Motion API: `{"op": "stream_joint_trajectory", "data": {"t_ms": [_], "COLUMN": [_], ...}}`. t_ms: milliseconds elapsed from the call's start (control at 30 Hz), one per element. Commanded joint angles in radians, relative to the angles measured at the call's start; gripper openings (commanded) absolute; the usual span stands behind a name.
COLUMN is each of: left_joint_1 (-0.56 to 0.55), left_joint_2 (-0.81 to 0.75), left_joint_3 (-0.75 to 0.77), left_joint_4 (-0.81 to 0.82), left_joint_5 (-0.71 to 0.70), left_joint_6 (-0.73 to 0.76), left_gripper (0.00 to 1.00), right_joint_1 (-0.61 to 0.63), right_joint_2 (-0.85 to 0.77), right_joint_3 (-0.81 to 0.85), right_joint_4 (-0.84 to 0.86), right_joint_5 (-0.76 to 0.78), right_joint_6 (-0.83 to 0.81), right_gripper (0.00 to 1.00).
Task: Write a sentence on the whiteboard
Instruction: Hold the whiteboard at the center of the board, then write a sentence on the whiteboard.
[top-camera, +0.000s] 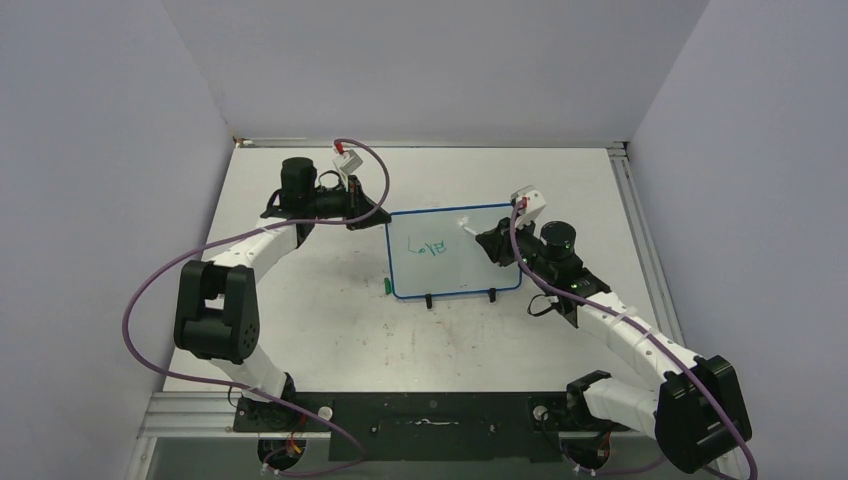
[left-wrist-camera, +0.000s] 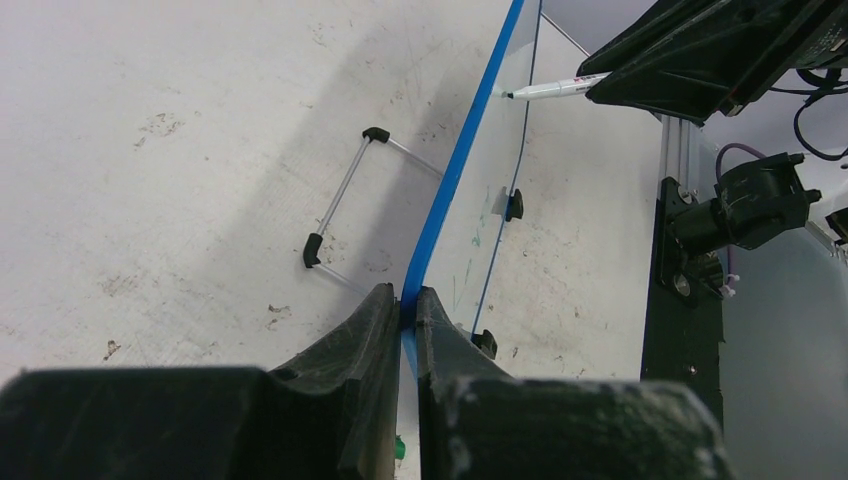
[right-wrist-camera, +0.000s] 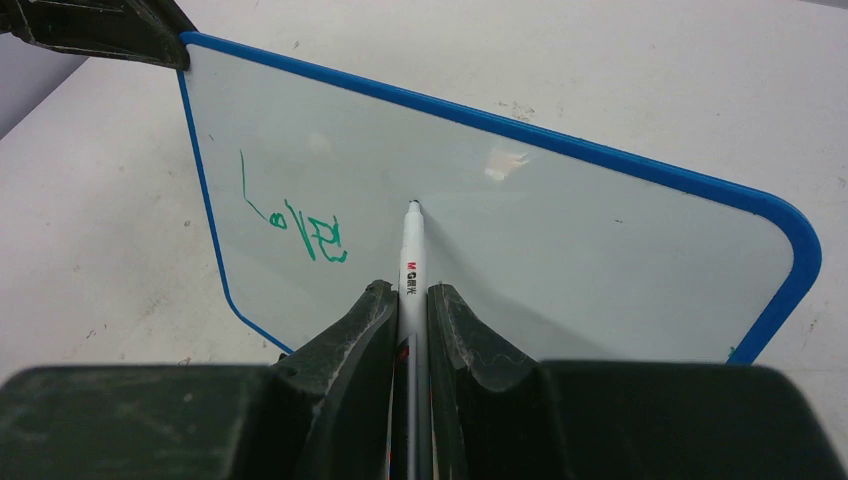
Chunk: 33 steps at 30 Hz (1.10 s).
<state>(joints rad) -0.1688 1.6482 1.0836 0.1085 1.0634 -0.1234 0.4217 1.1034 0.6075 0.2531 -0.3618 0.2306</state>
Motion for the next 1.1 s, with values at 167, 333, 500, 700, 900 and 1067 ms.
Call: {"op": "stream_joint_trajectory", "data": {"t_ms": [167,333,500,700,900,1067], "left_joint_1": [-0.012,-0.015,-0.015,-0.017,-0.017,-0.016], "left_joint_2": [-0.010,-0.014,-0.018,-0.022,-0.025,-0.029], "left_joint_3": [-0.003,-0.006,-0.006,-0.007,-0.006,-0.008], "left_joint_4": [-0.030,-0.037,-0.037,-0.035,-0.036,-0.035], "left_joint_5": [-0.008,-0.017,-0.020,-0.022,-0.024,-0.025], "left_joint_6": [0.068,0.080,0.080,0.080,0.079,0.080], "left_gripper": [0.00,0.00,0.00,0.00,0.00,0.00], "right_joint_1": [0.015,0.033,0.057,0.087,0.109,0.113], "right_joint_2": [-0.007,-0.014,-0.026,-0.051,-0.065,-0.064], "right_joint_3": [0.024,0.019,0.001,-0.040,-0.064,-0.067], "right_joint_4": [0.025,-0.017,-0.068,-0.113,-0.118,-0.052], "right_joint_5": [0.063,0.102,0.128,0.163,0.179,0.206], "right_joint_6": [-0.039,-0.043,-0.032,-0.005,0.005,0.014], "right_gripper": [0.05,0.05,0.05,0.05,0.05,0.05]}}
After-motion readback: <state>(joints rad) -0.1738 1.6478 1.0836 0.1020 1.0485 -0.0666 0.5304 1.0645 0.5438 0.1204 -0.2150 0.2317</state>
